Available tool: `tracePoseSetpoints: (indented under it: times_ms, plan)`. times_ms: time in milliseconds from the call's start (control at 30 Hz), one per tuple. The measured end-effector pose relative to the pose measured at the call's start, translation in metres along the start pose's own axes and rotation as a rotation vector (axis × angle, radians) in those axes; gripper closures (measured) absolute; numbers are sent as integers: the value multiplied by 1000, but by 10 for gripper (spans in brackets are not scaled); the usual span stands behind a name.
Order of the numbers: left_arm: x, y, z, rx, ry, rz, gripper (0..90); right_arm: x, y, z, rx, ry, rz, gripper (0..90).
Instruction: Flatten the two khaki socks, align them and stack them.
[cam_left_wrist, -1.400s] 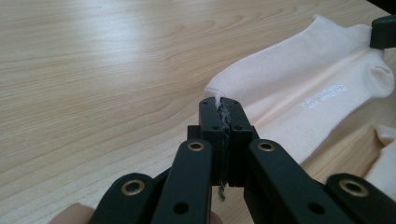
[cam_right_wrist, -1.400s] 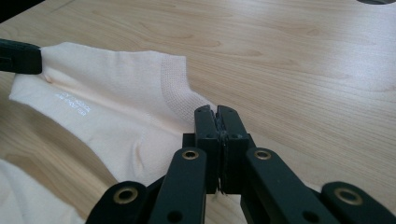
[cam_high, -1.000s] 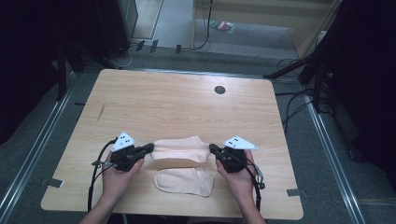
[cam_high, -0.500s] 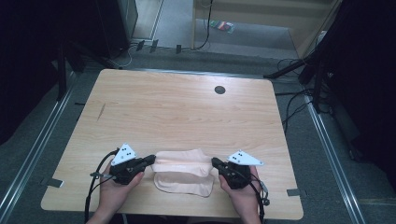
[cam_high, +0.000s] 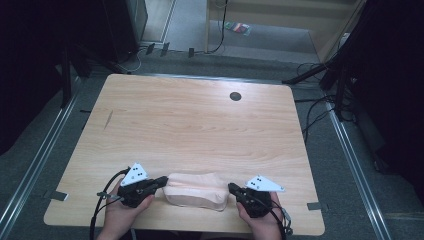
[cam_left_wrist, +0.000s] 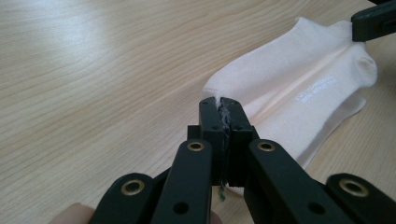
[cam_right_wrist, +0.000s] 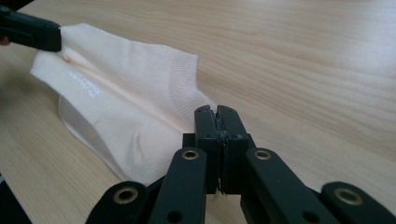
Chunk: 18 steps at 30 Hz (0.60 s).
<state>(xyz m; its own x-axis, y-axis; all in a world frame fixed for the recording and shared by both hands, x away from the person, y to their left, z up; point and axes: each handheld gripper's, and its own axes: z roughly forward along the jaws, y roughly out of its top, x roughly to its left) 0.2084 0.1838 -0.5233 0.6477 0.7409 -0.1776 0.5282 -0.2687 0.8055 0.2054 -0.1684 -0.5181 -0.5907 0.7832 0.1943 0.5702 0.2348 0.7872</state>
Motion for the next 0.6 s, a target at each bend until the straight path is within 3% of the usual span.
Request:
tracePoseSetpoints:
  times_ms: [433,600]
  plan:
    - [-4,-10,6,55,-17,2,900,3,-7,1,25,-12,-11,892]
    - [-4,-14,11,93,-24,21,900,4,-11,4,42,-8,-15,892]
